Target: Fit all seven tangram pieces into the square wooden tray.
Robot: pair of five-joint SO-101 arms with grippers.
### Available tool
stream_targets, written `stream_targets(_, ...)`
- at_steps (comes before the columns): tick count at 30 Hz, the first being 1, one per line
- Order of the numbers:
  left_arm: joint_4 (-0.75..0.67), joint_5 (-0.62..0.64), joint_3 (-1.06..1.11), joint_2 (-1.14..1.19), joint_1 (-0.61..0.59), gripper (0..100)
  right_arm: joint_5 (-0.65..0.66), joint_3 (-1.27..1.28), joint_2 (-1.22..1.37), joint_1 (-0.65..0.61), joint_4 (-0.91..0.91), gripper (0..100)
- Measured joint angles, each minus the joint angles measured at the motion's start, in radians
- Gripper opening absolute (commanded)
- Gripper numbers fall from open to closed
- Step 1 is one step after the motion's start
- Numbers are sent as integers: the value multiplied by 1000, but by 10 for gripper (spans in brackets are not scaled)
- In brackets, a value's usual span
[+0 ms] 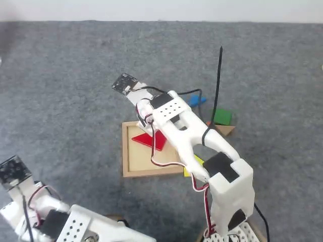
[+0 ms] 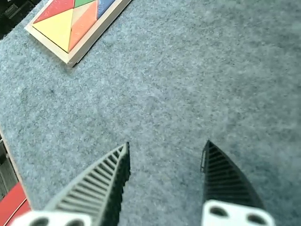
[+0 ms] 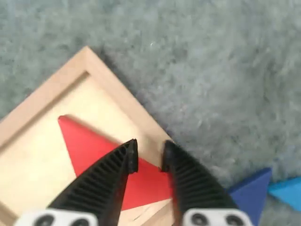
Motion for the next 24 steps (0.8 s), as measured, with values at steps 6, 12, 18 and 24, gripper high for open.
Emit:
stream_targets(6, 0, 0, 0, 0, 0, 241, 91, 0, 58, -8, -11, 186)
stream_targets(12, 0, 0, 0, 0, 0, 241, 98, -104, 153, 2, -6, 188)
stream_targets(18, 0, 0, 0, 0, 0, 241, 103, -252, 238, 41, 17, 188)
stream_targets(24, 0, 0, 0, 0, 0, 241, 141, -430, 311, 114, 52, 188)
